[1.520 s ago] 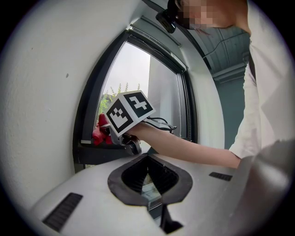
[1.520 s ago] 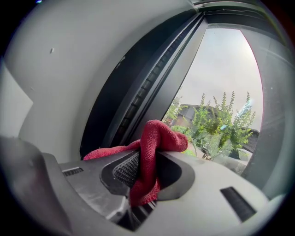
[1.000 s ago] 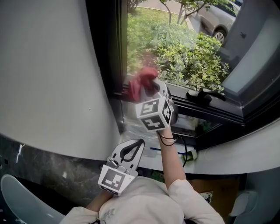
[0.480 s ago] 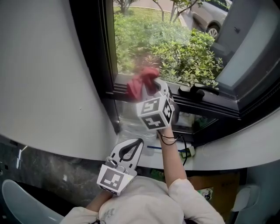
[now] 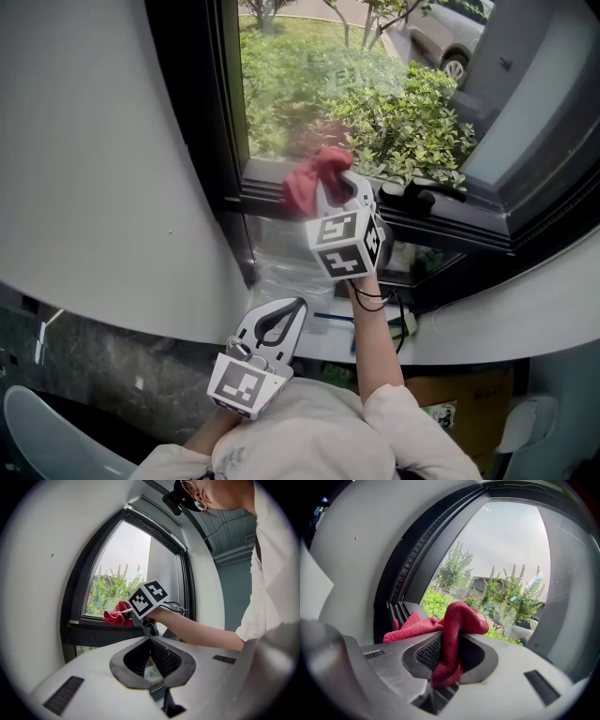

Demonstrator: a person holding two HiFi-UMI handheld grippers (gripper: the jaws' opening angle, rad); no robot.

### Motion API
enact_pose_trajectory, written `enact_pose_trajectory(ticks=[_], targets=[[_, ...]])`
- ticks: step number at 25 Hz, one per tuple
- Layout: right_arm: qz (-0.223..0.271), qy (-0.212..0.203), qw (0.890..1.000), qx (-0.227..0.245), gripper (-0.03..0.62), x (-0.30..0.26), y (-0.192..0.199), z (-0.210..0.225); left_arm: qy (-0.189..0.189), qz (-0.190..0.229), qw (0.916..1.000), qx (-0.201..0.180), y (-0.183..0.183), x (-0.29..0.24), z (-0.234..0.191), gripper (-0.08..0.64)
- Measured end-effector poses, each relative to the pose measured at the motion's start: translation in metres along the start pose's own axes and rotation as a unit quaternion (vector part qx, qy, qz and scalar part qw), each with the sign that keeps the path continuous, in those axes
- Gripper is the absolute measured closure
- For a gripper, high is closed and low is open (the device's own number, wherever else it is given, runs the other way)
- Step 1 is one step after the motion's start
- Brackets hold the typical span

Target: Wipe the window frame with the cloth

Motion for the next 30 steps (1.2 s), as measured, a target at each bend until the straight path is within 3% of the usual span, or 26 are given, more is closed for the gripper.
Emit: enact_pose_trajectory(ticks=[19, 30], targets=[[-0.005, 0.013, 1.000, -0.013, 0.505, 0.008, 0.015, 0.014, -0.004, -0.013, 0.9999, 0.003, 0.003, 0.004, 0.000, 0.552], [-0.015, 0.027, 0.999, -0.012, 0.506, 0.016, 0.029, 0.026, 0.000, 0.000, 1.0000, 0.000, 0.003, 0.001, 0.002, 0.552]])
Point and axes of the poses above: the fingertips, and each gripper's own axes: x backward along the fingers, z to its right, y out of its underside, the point moved 3 cm from there along x, backward along the fingers, and after that the axes turned 8 degrees about x, right-handed, at the moved point
